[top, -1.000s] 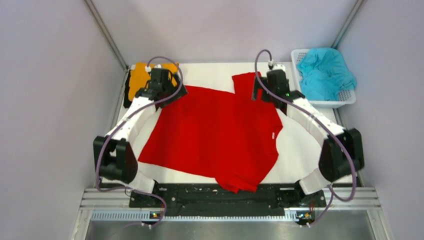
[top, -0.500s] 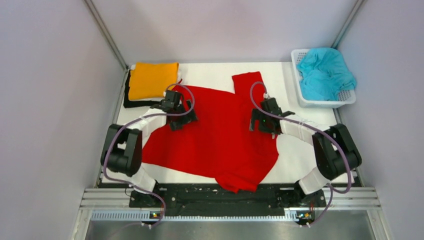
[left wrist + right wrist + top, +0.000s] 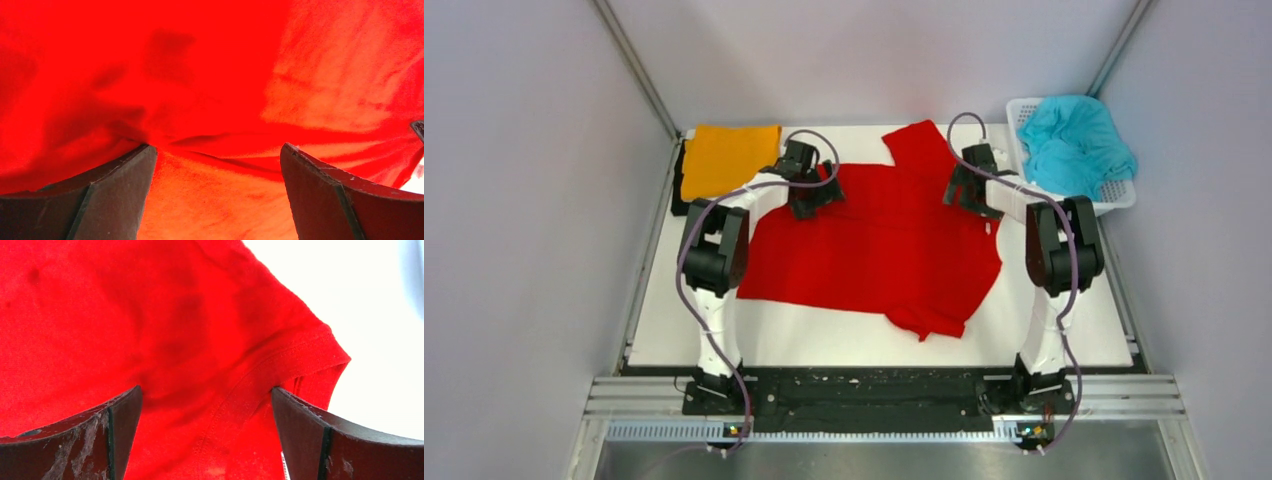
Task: Fold and stack the t-shirts
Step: Flatten out the tshirt
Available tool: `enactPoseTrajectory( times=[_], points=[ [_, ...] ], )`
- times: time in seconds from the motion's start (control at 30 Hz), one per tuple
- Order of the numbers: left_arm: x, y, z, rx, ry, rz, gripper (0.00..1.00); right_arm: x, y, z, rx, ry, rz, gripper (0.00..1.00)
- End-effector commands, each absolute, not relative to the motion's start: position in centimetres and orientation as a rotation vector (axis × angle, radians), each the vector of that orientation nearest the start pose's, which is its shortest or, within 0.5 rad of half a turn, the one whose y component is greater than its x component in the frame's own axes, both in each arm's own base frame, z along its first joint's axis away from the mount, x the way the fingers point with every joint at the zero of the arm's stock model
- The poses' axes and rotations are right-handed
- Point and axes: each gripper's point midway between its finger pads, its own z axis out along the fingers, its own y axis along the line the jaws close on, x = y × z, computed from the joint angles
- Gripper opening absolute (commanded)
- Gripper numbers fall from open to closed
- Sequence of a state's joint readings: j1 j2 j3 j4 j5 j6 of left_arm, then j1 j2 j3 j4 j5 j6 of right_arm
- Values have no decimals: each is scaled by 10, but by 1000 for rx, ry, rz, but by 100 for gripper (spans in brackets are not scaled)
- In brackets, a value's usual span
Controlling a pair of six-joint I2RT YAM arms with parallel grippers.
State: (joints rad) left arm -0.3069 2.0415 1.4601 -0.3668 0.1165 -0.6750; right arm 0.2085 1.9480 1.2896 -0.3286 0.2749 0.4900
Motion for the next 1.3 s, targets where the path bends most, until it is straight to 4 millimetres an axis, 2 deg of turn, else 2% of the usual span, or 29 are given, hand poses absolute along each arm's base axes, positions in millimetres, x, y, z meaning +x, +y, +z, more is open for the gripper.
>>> enactPoseTrajectory(
  times=[0.0,0.07,0.13,0.2,0.27,0.33,0.4,0.5,0.57,0.63,0.67,0.73,0.8,0.87,1.0,1.13,1.2,1.27],
  points=[
    [479,-208,28,-412,2590,-558,99,493,40,42,455,2422,-154,99],
    [486,-212,36,-405,2582,-577,99,513,41,60,428,2392,-154,99],
    [484,-213,48,-399,2571,-590,99,522,49,78,398,2389,-110,99],
    [475,-215,69,-376,2534,-606,99,514,58,102,359,2369,-78,99],
    [459,-216,85,-348,2504,-606,99,491,66,119,317,2352,-93,99],
    [438,-217,101,-319,2485,-592,99,458,76,128,264,2361,-95,99],
    [412,-219,116,-282,2472,-555,99,408,86,118,236,2405,-79,99],
    [365,-224,128,-232,2449,-490,99,331,98,105,220,2451,-26,99],
    [330,-242,133,-153,2438,-568,99,281,104,96,202,2489,10,99],
    [291,-272,132,-39,2448,-732,99,238,105,84,234,2531,68,99],
    [272,-284,127,-4,2466,-787,99,220,106,79,244,2551,126,99],
    [236,-316,125,100,2478,-878,99,197,103,72,301,2557,195,97],
    [207,-344,118,182,2495,-932,99,182,103,67,340,2550,265,94],
    [185,-367,109,240,2521,-994,98,173,112,62,349,2544,371,90],
    [159,-406,91,294,2568,-1121,93,166,126,54,374,2524,521,82],
    [151,-427,77,213,2573,-1169,86,165,134,49,401,2509,597,77],
    [152,-430,71,176,2578,-1150,81,163,138,45,406,2509,631,75],
    [161,-429,62,120,2575,-1083,79,167,137,41,424,2487,629,73]
  ],
)
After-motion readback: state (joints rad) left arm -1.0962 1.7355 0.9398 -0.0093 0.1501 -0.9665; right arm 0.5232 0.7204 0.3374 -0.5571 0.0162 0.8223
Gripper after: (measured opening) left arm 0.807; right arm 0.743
